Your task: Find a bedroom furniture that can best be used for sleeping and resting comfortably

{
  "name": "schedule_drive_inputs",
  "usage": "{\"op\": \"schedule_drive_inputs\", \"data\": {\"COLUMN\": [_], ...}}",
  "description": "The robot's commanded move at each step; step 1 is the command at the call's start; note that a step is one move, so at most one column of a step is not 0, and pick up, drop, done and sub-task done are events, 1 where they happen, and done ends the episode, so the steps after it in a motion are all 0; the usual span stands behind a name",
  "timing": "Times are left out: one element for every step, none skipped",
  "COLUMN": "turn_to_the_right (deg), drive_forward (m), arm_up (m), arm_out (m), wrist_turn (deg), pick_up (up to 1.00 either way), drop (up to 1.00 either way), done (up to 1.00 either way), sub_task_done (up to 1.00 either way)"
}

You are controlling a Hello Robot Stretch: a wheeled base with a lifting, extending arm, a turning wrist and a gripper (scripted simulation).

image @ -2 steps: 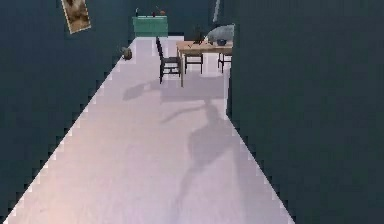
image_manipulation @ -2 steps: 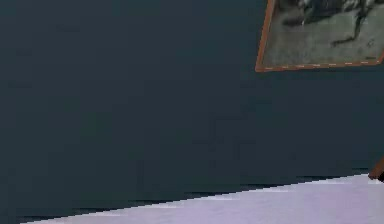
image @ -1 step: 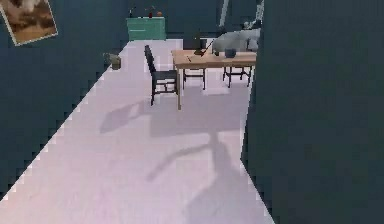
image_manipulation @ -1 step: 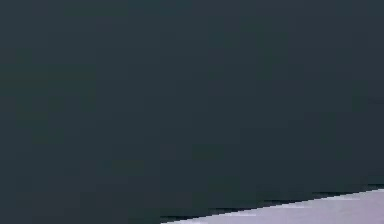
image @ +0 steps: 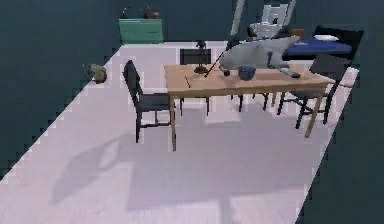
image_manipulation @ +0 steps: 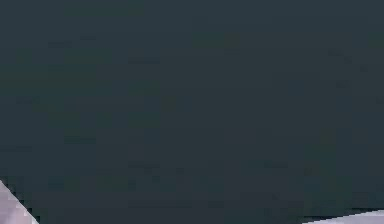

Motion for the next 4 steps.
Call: {"op": "schedule_drive_inputs", "data": {"turn_to_the_right": [3.0, -9.0, 0.0, -36.0], "drive_forward": [0.0, 0.0, 1.0, 0.0], "arm_up": [0.0, 0.0, 0.0, 0.0], "arm_out": [0.0, 0.0, 0.0, 0.0], "wrist_turn": [0.0, 0.0, 0.0, 0.0], "pick_up": [0.0, 0.0, 0.0, 0.0], "drop": [0.0, 0.0, 0.0, 0.0], "done": [0.0, 0.0, 0.0, 0.0], "sub_task_done": [0.0, 0.0, 0.0, 0.0]}}
